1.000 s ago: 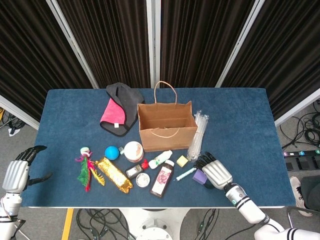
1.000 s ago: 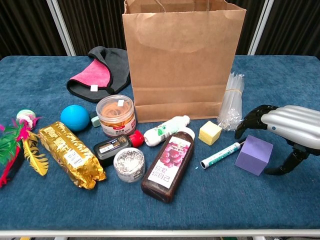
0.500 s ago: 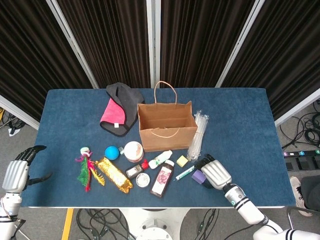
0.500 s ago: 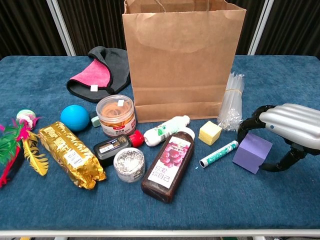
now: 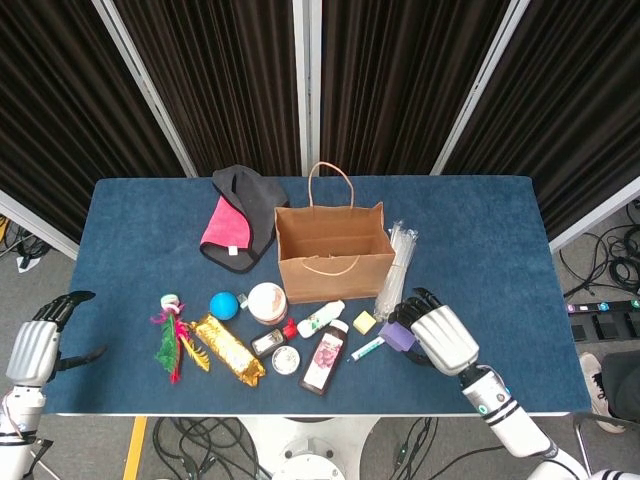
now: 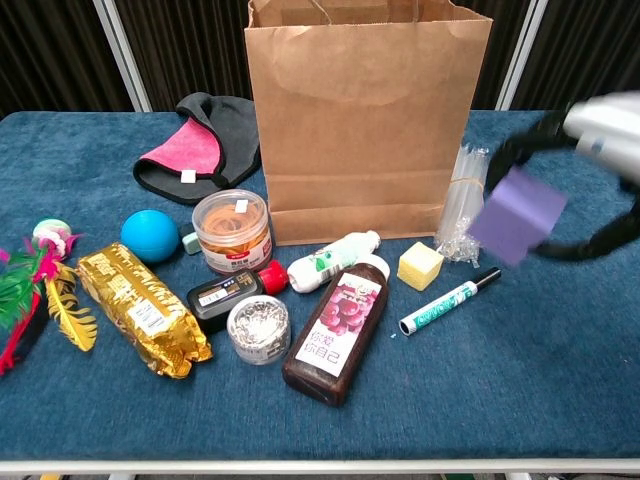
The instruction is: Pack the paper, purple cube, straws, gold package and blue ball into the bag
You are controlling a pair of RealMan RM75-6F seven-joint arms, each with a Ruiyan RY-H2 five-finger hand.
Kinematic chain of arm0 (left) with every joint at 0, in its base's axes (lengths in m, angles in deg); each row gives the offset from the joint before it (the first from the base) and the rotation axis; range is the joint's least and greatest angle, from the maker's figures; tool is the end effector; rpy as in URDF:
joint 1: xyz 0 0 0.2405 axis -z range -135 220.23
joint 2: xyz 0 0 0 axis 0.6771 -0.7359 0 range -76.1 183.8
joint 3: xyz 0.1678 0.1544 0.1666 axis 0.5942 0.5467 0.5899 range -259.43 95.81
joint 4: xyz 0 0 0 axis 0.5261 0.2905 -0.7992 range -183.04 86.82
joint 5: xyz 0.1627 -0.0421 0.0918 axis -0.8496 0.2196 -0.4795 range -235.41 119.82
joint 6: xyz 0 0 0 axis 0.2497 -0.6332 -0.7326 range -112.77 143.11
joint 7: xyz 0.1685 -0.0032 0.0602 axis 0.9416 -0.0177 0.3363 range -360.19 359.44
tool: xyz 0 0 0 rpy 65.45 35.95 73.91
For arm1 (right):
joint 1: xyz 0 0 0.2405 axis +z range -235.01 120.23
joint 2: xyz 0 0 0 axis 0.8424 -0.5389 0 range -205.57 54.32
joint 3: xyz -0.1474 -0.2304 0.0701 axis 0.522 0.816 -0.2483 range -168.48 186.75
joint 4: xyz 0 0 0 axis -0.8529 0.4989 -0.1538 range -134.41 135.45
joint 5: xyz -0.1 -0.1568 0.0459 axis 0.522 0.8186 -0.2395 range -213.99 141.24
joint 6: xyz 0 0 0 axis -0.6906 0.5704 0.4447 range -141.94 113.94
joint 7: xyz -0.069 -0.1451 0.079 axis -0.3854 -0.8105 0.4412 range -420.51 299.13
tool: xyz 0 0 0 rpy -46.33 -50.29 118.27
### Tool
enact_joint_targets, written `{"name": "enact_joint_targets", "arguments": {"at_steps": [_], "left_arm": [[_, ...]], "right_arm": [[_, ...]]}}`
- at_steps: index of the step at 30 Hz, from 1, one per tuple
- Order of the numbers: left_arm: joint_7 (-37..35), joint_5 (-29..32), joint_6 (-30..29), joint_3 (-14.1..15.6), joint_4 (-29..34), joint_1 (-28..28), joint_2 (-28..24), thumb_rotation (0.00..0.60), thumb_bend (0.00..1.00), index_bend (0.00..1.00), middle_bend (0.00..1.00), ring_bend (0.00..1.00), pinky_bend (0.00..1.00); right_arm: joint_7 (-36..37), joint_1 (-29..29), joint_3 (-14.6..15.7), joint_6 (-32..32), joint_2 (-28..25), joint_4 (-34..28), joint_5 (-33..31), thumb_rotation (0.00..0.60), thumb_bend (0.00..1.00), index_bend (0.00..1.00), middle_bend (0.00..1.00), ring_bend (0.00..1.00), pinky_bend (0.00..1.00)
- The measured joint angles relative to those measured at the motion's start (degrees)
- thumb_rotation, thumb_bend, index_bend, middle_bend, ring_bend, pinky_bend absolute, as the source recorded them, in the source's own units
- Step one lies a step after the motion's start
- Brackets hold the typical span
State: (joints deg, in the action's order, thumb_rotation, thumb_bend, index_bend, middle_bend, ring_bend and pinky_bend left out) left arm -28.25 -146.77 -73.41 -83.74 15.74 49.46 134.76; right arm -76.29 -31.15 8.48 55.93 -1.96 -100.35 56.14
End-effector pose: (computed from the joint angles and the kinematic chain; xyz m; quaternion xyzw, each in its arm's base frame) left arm -0.3687 0.2302 0.1329 -0.5461 -0.4360 -0.4978 0.5137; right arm -0.1821 -0.2802 0.0692 0.7636 -0.2905 0.4268 0.3876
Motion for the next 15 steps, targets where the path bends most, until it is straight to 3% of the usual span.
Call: {"name": "enact_joint_targets", "arguments": {"at_steps": [4,8,15], "left_arm": [[0.00,-0.15,0.23,0.28,0.58,-0.05,0.04,0.600,0.07,0.29,0.35,0.25,0.29],[0.22,-0.25,-0.06,0.15,0.73,-0.03,-0.02,0.600,0.07,0.29,0.35,0.25,0.29],[0.01,0.24,0.17,-0.50,0.92,0.31,-0.65,0.600,0.07,0.29,0.35,0.25,0.29]], "right_arm": [[-0.45,-0.05,-3.59,3.98,-5.31,-7.18,1.39,0.600,0.21,0.48,0.39,0.27,0.18],[-1.57,1.02,-9.54,6.09,-9.10,-12.39,0.79,0.600,0.21,0.48,0.39,0.27,0.18],[-4.52,6.80,-18.23,4.73,-8.50,-14.10,-6.91,0.600,0.21,0.48,0.39,0.27,0.18]]}}
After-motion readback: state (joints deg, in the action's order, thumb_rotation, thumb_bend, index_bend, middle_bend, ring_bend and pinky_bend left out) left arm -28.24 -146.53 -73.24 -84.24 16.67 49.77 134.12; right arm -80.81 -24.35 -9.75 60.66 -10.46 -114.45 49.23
